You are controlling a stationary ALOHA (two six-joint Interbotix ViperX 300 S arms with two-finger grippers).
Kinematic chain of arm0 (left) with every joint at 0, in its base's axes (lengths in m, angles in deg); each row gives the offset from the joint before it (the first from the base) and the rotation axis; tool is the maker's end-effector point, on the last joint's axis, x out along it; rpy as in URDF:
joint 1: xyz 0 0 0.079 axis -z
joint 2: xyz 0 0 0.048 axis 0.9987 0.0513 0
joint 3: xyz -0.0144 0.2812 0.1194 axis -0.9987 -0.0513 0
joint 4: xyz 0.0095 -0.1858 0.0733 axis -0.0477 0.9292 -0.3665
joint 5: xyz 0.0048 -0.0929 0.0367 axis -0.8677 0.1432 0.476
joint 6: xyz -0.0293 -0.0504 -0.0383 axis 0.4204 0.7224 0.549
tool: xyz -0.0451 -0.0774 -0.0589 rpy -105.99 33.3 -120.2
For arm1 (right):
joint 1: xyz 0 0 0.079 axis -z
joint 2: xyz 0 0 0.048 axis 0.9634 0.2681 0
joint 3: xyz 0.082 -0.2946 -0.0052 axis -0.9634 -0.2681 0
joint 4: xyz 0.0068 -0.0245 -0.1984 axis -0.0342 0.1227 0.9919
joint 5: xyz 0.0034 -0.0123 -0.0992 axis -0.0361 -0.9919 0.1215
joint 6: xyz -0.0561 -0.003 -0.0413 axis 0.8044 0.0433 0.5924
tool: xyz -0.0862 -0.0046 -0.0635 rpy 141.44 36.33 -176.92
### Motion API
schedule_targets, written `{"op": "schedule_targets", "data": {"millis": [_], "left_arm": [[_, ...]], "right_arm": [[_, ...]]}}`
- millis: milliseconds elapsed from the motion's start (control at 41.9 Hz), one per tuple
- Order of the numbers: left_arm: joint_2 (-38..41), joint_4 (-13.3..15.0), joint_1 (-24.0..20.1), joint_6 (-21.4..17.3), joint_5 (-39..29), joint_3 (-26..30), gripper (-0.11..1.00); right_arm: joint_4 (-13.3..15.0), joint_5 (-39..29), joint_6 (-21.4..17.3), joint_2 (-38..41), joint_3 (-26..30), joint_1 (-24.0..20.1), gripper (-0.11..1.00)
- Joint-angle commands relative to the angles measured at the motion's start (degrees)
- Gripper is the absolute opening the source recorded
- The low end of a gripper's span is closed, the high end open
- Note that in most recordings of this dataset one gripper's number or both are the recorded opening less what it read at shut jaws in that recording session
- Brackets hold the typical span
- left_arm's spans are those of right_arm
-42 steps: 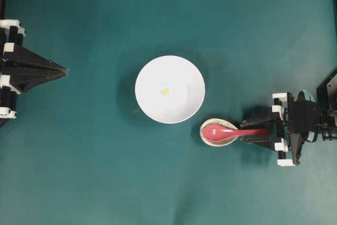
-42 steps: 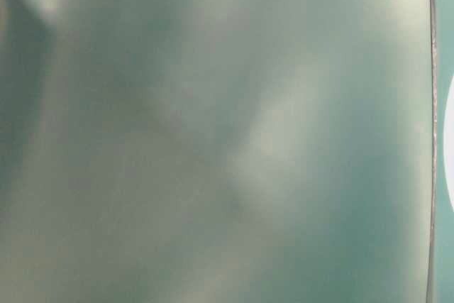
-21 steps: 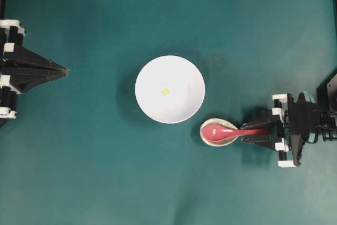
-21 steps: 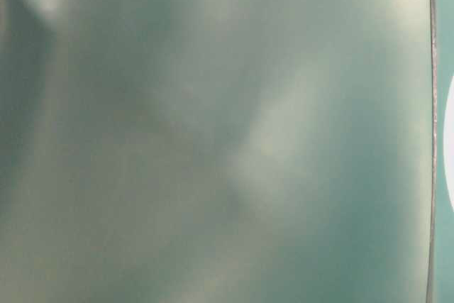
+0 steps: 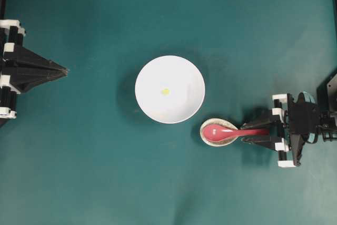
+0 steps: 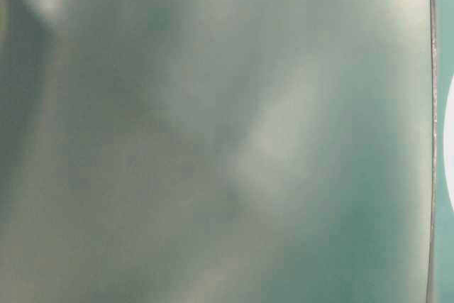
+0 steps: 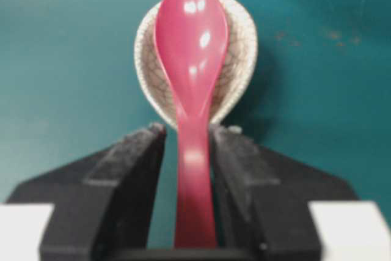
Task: Scoop the yellow hexagonal prism block from the bowl with a spoon using the right arm.
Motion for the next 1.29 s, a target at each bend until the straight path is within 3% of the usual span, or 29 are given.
{"op": "schedule_targets", "data": {"millis": [0,239,430,740,884,979,1266], "left_arm": [[0.62,-0.18,-0.09,0.0,0.26,0.53,0.0],[0.53,-0.18,-0.09,0.0,0.26,0.53,0.0],[0.62,-0.18,0.0,0.0,0.18,0.53,0.0],[0.53,-0.18,-0.09,0.0,0.26,0.53,0.0],[0.62,-0.18,0.0,0.09,0.26,0.44,0.0],[0.62,-0.18,0.0,0.0,0.18,0.53,0.0],[0.53,-0.18,-0.09,-0.09,0.26,0.53,0.0]], "right_arm": [[-0.09,0.09,-0.18,-0.62,0.26,-0.26,0.41],[-0.09,0.09,-0.18,-0.62,0.26,-0.26,0.4],[-0.09,0.09,-0.09,-0.62,0.18,-0.26,0.23],[0.0,0.35,-0.09,-1.23,0.18,-0.26,0.23],[-0.09,-0.79,0.79,-5.71,-0.18,0.26,0.23],[-0.09,-3.6,2.64,-10.63,-0.18,1.05,0.23],[0.0,-21.27,14.15,-25.4,3.34,5.71,0.23]]}}
